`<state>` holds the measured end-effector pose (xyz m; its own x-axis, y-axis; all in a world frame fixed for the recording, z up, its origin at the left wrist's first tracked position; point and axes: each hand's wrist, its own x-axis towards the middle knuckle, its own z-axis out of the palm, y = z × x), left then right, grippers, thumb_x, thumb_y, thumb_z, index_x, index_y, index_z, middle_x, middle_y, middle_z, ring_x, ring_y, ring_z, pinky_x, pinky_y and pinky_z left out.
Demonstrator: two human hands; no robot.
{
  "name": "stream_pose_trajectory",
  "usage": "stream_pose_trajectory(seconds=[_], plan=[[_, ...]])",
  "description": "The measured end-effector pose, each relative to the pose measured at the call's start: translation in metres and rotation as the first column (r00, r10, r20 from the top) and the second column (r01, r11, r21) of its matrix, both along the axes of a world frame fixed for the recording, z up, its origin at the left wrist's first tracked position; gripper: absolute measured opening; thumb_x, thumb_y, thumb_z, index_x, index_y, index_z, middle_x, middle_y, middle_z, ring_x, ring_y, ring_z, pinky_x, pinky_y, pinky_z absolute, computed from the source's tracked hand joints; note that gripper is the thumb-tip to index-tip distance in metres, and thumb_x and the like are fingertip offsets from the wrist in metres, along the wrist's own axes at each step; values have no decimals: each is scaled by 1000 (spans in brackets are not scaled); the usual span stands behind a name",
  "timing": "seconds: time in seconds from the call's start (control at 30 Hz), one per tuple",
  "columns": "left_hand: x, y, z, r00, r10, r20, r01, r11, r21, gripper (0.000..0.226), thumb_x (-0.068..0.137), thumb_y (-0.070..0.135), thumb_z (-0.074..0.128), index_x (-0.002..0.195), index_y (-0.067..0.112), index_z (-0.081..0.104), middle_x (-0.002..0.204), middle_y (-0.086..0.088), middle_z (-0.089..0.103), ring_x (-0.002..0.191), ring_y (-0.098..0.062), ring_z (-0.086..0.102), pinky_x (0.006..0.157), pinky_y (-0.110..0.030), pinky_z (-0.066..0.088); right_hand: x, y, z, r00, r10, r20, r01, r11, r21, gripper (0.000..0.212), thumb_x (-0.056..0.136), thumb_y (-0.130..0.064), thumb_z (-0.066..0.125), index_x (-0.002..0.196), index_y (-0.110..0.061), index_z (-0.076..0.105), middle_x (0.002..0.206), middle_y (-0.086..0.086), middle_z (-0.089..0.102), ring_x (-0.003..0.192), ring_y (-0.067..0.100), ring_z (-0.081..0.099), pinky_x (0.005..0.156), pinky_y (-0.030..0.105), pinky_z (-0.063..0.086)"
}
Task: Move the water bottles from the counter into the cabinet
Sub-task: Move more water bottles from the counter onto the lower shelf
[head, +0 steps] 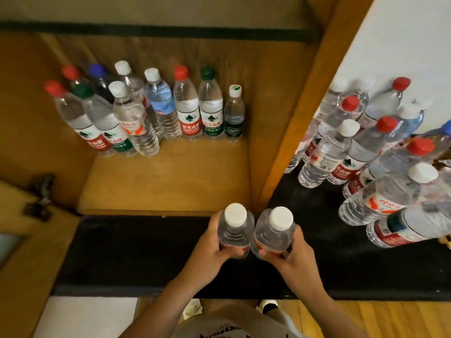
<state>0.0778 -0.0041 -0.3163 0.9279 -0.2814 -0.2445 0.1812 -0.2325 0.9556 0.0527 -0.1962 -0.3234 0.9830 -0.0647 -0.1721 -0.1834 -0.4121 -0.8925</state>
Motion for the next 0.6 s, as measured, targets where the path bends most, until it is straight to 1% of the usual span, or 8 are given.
stream_pose_trajectory(seconds=[0.1, 0.13, 0.23, 0.3, 0.37, 0.47, 0.5, 0.6], plan=[[3, 38, 4, 999, 44, 26, -44, 999, 5, 68, 76, 11, 72, 125, 40, 34, 130, 19, 49, 121, 10, 44, 99, -6, 36, 6, 37, 1, 998, 52, -46, -51, 998, 30, 59, 65, -33, 80, 104, -49, 39, 102, -27, 56, 97, -2, 59, 85, 14, 45], [5, 48, 7, 997, 63, 38, -64, 998, 8, 68, 76, 10, 72, 124, 39, 35, 129, 19, 50, 120, 11, 45, 99, -7, 36, 8, 48, 3, 997, 66, -47, -65, 997, 29, 60, 65, -32, 80, 104, -48, 38, 101, -27, 55, 97, -5, 58, 83, 10, 45], [18, 85, 17, 991, 111, 74, -110, 994, -11, 71, 74, 5, 73, 128, 32, 37, 127, 15, 54, 118, 6, 49, 100, -15, 39, 19, 83, 7, 996, 94, 5, -95, 995, 35, 65, 64, -33, 80, 107, -54, 35, 103, -41, 53, 100, -25, 48, 75, -5, 38], [32, 103, 23, 985, 121, 120, -118, 992, -32, 74, 72, 5, 74, 133, 19, 37, 129, 6, 54, 121, -2, 50, 102, -21, 40, 30, 102, 12, 993, 116, 33, -117, 992, 37, 68, 64, -35, 80, 107, -58, 33, 104, -50, 48, 101, -30, 43, 75, -7, 35], [50, 119, 28, 978, 135, 160, -127, 990, -60, 77, 70, 6, 73, 135, 13, 34, 129, 3, 53, 120, -4, 50, 100, -18, 40, 47, 120, 16, 990, 131, 59, -133, 991, 26, 71, 64, -33, 80, 109, -59, 31, 107, -48, 46, 103, -28, 43, 77, -7, 35], [79, 134, 29, 967, 161, 199, -147, 986, -83, 77, 70, 0, 72, 134, 19, 34, 129, 4, 52, 121, -6, 50, 102, -22, 40, 76, 139, 17, 991, 117, 71, -120, 992, 39, 71, 64, -28, 82, 111, -48, 34, 108, -36, 49, 99, -19, 51, 75, -4, 39], [88, 139, 27, 963, 170, 210, -155, 984, -84, 77, 70, -2, 72, 132, 24, 34, 128, 7, 53, 120, -4, 50, 103, -23, 39, 85, 145, 17, 992, 107, 70, -111, 993, 51, 72, 63, -26, 83, 113, -43, 33, 106, -34, 50, 95, -21, 51, 72, -5, 38], [107, 149, 18, 953, 188, 237, -180, 982, -57, 77, 69, 2, 73, 121, 43, 34, 122, 23, 50, 113, 13, 49, 97, -9, 38, 107, 157, 13, 993, 97, 73, -102, 993, 62, 73, 64, -22, 82, 117, -35, 33, 102, -35, 49, 90, -32, 45, 68, -8, 35]])
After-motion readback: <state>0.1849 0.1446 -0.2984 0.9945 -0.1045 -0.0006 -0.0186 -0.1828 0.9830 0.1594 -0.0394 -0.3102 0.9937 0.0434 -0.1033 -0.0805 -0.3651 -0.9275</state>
